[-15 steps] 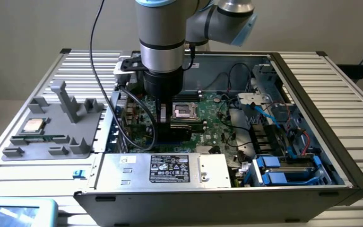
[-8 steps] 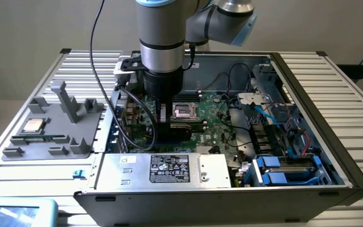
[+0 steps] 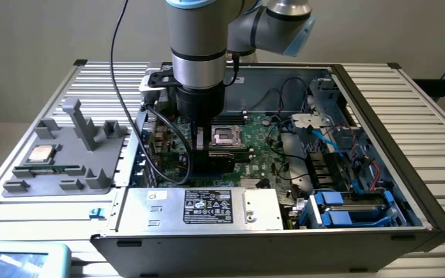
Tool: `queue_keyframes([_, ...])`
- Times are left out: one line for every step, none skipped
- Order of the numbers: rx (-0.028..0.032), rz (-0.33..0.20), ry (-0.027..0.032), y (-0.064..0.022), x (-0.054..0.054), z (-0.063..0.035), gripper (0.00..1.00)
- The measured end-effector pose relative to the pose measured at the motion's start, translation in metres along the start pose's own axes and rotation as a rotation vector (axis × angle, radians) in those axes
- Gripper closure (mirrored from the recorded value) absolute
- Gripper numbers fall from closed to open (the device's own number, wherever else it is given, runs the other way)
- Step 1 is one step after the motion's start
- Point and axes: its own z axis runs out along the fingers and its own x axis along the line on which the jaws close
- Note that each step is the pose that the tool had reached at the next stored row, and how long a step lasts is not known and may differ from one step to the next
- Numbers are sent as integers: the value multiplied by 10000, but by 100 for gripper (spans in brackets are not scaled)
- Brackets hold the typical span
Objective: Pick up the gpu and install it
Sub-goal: 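Insert the gpu into the slot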
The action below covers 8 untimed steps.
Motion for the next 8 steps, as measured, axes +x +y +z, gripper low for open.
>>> queue_keyframes([0, 0, 1, 0, 1, 0, 75])
queue_keyframes([-1, 0, 1, 0, 1, 0, 75])
queue_keyframes([0, 0, 1, 0, 1, 0, 75])
queue_keyframes([0, 0, 1, 0, 1, 0, 75])
queue_keyframes([-1, 0, 1, 0, 1, 0, 75])
queue_keyframes([0, 0, 1, 0, 2, 0, 75])
queue_keyframes([0, -1, -1, 0, 4, 1, 75])
queue_keyframes([0, -1, -1, 0, 7, 1, 75])
